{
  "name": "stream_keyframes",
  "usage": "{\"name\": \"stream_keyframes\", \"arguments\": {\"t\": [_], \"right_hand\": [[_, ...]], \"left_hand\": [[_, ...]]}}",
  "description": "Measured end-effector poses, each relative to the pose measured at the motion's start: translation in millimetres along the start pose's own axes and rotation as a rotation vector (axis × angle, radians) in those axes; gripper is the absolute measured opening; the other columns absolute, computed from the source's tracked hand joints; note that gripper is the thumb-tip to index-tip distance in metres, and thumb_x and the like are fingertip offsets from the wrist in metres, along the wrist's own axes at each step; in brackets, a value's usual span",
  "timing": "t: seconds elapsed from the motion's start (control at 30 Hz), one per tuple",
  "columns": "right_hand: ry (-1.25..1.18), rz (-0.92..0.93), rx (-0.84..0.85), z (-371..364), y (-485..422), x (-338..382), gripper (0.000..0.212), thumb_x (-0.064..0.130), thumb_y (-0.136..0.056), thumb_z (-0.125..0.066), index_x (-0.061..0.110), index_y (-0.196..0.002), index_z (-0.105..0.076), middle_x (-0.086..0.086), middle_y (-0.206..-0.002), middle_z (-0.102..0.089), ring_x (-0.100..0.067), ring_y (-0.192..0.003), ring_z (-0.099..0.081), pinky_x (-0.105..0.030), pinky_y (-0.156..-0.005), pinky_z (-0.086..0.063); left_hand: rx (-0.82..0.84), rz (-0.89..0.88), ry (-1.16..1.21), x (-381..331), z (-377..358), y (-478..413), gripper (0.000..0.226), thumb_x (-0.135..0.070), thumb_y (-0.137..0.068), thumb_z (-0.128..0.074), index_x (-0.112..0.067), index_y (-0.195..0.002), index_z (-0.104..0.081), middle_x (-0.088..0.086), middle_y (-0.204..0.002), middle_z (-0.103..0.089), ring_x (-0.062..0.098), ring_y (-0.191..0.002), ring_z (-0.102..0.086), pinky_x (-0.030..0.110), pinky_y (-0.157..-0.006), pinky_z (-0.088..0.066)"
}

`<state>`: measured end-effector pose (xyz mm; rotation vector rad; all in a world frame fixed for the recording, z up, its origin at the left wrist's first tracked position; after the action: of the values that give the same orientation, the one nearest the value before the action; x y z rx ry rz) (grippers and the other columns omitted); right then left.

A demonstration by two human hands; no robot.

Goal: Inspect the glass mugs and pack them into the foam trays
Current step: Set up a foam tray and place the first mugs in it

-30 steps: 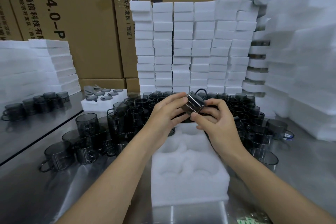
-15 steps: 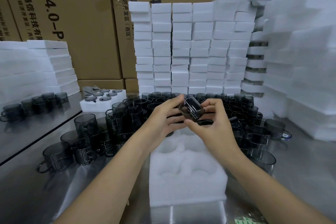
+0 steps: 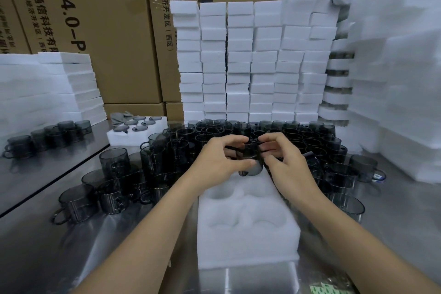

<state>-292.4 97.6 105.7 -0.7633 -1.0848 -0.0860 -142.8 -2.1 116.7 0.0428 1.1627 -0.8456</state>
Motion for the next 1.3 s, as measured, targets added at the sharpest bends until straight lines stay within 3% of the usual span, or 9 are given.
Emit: {"name": "stream_keyframes", "arguments": {"t": [0.17, 0.3, 0.43, 0.57, 0.83, 0.97, 1.1, 1.2, 1.3], "right_hand": [[0.097, -0.012, 0.058, -4.6, 0.1, -3.2, 0.039, -0.002, -0.095, -0.056, 0.032, -0.105, -0.073, 0.016, -0.113, -0.071, -0.002, -0.099, -0.064, -0.022, -0.084, -0.049], [0.108, -0.014, 0.058, -3.1, -0.2, -2.4, 0.040, -0.001, -0.096, -0.055, 0.033, -0.104, -0.073, 0.018, -0.111, -0.070, 0.001, -0.096, -0.062, -0.011, -0.075, -0.046], [0.113, -0.015, 0.060, -1.6, -0.4, -2.2, 0.038, 0.001, -0.097, -0.056, 0.034, -0.102, -0.074, 0.018, -0.110, -0.071, -0.001, -0.094, -0.062, -0.016, -0.076, -0.049], [0.125, -0.002, 0.049, 0.0, -0.8, -1.9, 0.036, 0.003, -0.097, -0.058, 0.035, -0.098, -0.074, 0.018, -0.108, -0.071, 0.000, -0.095, -0.062, -0.012, -0.073, -0.046], [0.176, 0.033, 0.053, -0.3, -1.7, -2.8, 0.032, 0.008, -0.096, -0.061, 0.038, -0.095, -0.072, 0.017, -0.105, -0.069, 0.005, -0.095, -0.060, -0.008, -0.069, -0.043], [0.195, 0.037, 0.040, -0.3, -3.7, -6.0, 0.027, 0.012, -0.095, -0.063, 0.037, -0.090, -0.073, 0.017, -0.100, -0.070, 0.003, -0.092, -0.061, -0.014, -0.071, -0.044], [0.271, 0.025, 0.045, -1.7, -4.0, -10.7, 0.026, 0.015, -0.094, -0.064, 0.038, -0.086, -0.071, 0.015, -0.093, -0.070, 0.002, -0.087, -0.062, -0.023, -0.074, -0.049], [0.306, 0.024, 0.051, -2.8, -3.1, -12.6, 0.020, 0.021, -0.096, -0.064, 0.041, -0.094, -0.067, 0.016, -0.093, -0.070, 0.002, -0.087, -0.063, -0.027, -0.080, -0.055], [0.337, 0.034, 0.062, -5.0, -3.1, -13.3, 0.005, 0.043, -0.099, -0.065, 0.040, -0.097, -0.068, 0.018, -0.091, -0.070, 0.001, -0.087, -0.065, -0.032, -0.082, -0.057]], "left_hand": [[0.059, -0.038, -0.179, 0.6, -1.3, -1.1, 0.070, -0.029, -0.087, -0.090, -0.026, -0.151, -0.061, -0.010, -0.139, -0.069, 0.001, -0.117, -0.067, 0.027, -0.110, -0.052], [0.081, -0.056, -0.192, 3.8, 0.4, -1.5, 0.069, -0.025, -0.090, -0.087, -0.026, -0.153, -0.059, -0.009, -0.141, -0.068, 0.007, -0.123, -0.068, 0.040, -0.113, -0.053], [0.091, -0.082, -0.268, 3.7, 0.7, -2.2, 0.066, -0.030, -0.093, -0.085, -0.029, -0.154, -0.058, -0.012, -0.151, -0.063, 0.006, -0.134, -0.061, 0.042, -0.118, -0.048], [0.097, -0.111, -0.310, 3.0, -0.2, -0.6, 0.064, -0.033, -0.096, -0.081, -0.035, -0.155, -0.056, -0.016, -0.157, -0.056, 0.006, -0.144, -0.051, 0.042, -0.120, -0.046], [0.142, -0.103, -0.315, 2.7, -0.9, 0.0, 0.059, -0.029, -0.099, -0.078, -0.032, -0.155, -0.057, -0.014, -0.157, -0.057, 0.012, -0.138, -0.060, 0.044, -0.117, -0.049], [0.166, -0.123, -0.323, 3.5, -1.5, 0.7, 0.058, -0.026, -0.101, -0.076, -0.033, -0.155, -0.056, -0.017, -0.158, -0.055, 0.001, -0.148, -0.046, 0.039, -0.120, -0.047], [0.218, -0.094, -0.397, 10.0, -4.8, -0.5, 0.062, -0.031, -0.101, -0.076, -0.035, -0.157, -0.052, -0.019, -0.158, -0.054, 0.001, -0.146, -0.048, 0.040, -0.121, -0.045], [0.231, -0.070, -0.422, 13.0, -4.4, 0.0, 0.059, -0.038, -0.104, -0.070, -0.037, -0.159, -0.048, -0.019, -0.158, -0.054, 0.002, -0.126, -0.059, 0.043, -0.116, -0.049], [0.238, -0.031, -0.409, 13.3, -1.9, 2.7, 0.053, -0.041, -0.109, -0.059, -0.041, -0.161, -0.045, -0.020, -0.153, -0.059, -0.004, -0.116, -0.065, 0.041, -0.114, -0.050]]}}
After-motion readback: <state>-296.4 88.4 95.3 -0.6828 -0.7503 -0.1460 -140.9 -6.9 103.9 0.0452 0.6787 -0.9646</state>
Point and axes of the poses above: each hand's wrist, its own y-axis away from the middle knuckle, its own z-axis out of the back of the hand, x = y × z, the point moved 7 cm from there along -y, towards the middle knuckle
